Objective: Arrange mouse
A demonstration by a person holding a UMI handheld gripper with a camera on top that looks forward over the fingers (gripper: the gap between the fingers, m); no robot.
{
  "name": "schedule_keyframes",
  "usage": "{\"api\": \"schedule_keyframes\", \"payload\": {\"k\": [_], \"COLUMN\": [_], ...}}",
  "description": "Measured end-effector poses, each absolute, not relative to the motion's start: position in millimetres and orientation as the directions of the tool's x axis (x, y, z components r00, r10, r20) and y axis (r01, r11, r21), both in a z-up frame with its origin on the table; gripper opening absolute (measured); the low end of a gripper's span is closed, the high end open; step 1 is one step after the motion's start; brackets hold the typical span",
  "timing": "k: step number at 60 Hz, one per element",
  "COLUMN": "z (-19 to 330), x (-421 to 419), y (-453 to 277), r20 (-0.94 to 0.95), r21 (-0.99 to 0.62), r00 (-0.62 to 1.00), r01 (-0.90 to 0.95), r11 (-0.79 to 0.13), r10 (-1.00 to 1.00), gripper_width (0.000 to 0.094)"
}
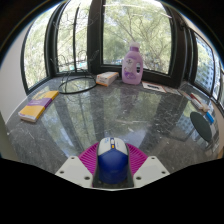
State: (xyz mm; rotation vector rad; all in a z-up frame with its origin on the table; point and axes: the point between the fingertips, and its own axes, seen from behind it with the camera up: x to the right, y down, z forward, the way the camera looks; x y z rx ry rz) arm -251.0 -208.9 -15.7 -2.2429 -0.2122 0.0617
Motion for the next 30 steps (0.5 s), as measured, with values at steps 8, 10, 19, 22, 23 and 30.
{"api": "schedule_keyframes", "payload": {"k": [8,10,19,22,23,30], "z": [-9,-2,93,144,163,284], "x": [-254,-251,-249,-243,-240,-186], "y": [-208,-205,-174,-158,-153,-119], "r20": [-0.006,0.004,-0.011,-0.028,-0.036,-0.054], "r21": [-0.772,-0.782,-0.874,-0.91,-0.923,-0.983], "r00": [0.985,0.983,0.974,0.969,0.967,0.967], "r01": [0.106,0.116,0.101,0.078,0.064,-0.008], "r11": [-0.626,-0.612,-0.475,-0.407,-0.38,-0.183], "r10": [0.174,0.182,0.228,0.247,0.251,0.25], "gripper_width": [0.0344,0.0343,0.0344,0.0343,0.0343,0.0341]}}
